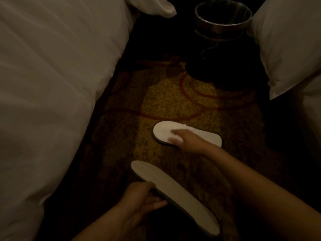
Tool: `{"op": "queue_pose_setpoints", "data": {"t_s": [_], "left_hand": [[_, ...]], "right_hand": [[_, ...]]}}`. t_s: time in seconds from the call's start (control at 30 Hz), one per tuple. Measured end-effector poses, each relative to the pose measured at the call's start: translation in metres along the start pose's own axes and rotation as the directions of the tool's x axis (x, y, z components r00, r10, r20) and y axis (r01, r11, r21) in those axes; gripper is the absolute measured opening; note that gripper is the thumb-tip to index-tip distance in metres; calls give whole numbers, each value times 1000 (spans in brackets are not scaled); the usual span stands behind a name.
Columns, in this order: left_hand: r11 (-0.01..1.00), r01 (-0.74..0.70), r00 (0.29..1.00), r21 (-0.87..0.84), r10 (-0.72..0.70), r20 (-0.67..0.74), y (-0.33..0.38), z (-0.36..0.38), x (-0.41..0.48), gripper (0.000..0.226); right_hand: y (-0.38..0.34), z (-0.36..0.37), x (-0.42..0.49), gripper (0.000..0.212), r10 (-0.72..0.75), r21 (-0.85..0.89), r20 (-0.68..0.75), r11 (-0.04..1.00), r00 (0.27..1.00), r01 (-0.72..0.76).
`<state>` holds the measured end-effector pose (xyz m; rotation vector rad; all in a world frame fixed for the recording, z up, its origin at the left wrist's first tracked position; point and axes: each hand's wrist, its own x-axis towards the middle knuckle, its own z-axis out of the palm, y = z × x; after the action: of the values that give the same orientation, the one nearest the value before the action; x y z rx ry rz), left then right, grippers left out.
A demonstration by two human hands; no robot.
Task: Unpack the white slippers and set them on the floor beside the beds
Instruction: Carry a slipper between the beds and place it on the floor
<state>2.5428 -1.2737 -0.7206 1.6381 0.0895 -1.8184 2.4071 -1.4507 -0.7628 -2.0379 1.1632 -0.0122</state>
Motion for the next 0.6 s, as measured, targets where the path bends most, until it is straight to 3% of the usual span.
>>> {"op": "queue_pose_setpoints", "data": {"t_s": [0.1, 0.17, 0.27, 0.4, 0.47, 0.53, 0.6], "left_hand": [[997, -60, 998, 39, 61, -15, 2, 12, 2, 15], [994, -109, 993, 19, 110, -31, 5, 20, 2, 20], [988, -143, 990, -55, 142, -26, 11, 28, 1, 24], [972, -213, 969, 98, 224, -107, 24, 32, 0, 21], [917, -267, 914, 296, 339, -224, 33, 21, 7, 44], [786, -290, 818, 547, 500, -285, 43, 5, 10, 65], [679, -342, 798, 649, 575, -181, 49, -8, 13, 64]], "right_hand": [[-38, 8, -60, 67, -170, -82, 367, 973, 915, 214], [-48, 15, -85, 77, -136, -243, 441, 933, 887, 264], [-55, 23, -97, 52, -148, -365, 290, 896, 946, 252], [-53, 18, -95, 34, -112, -357, 105, 923, 988, 142], [-46, 7, -90, 30, -89, -307, 113, 944, 990, 119], [-35, -4, -85, 27, -94, -146, 195, 982, 976, 123], [-25, -11, -82, 28, -92, -14, 281, 995, 955, 100]]}}
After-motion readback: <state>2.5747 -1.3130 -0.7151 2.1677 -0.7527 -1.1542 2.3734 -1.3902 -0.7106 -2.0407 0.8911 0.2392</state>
